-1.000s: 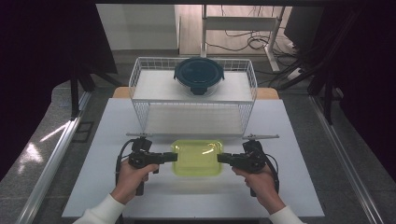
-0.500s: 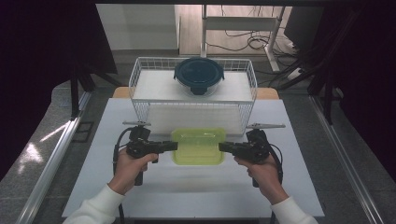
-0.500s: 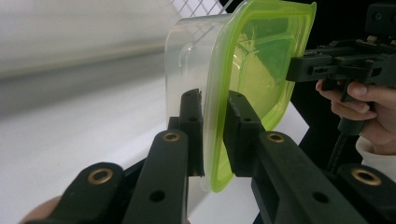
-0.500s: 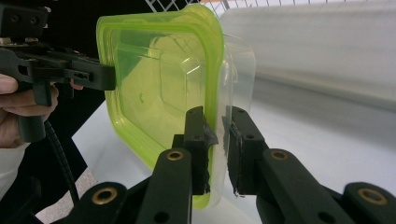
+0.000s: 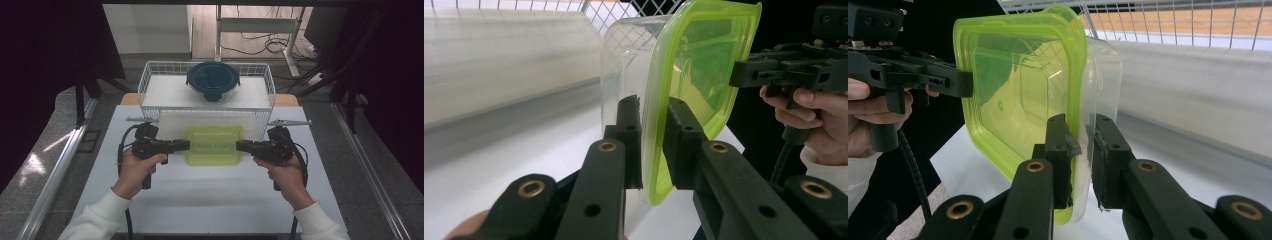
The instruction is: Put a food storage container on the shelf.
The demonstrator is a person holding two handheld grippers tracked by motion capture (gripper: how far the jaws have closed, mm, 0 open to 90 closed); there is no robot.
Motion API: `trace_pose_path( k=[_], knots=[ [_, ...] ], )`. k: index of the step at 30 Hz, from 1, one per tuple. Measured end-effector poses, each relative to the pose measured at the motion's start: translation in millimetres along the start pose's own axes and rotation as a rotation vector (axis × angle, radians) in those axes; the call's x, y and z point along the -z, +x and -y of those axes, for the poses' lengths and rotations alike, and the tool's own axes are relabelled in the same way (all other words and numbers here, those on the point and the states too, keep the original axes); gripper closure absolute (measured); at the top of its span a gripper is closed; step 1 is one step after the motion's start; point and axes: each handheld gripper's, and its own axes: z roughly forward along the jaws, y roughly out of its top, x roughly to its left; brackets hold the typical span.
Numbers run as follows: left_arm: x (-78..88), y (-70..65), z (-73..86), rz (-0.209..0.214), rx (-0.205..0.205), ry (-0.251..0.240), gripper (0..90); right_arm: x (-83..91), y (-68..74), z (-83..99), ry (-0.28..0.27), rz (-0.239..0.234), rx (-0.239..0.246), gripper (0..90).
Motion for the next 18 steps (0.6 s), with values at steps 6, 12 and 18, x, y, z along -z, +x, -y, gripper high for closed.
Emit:
trace_pose_path(
  k=[6, 12, 18],
  knots=[
    [5.3, -5.8, -11.5, -0.009, -0.025, -0.012, 78.8, 3.2, 2.3, -10.0, -0.017, 0.0, 0.017, 78.2],
    [8.7, -10.0, -22.6, -0.013, -0.036, -0.021, 78.8, 7.0, 4.3, -20.4, -0.028, 0.0, 0.03, 78.2],
    [11.6, -13.1, -39.1, -0.016, -0.051, -0.025, 78.8, 10.5, 5.4, -33.7, -0.041, 0.004, 0.032, 78.2]
  ],
)
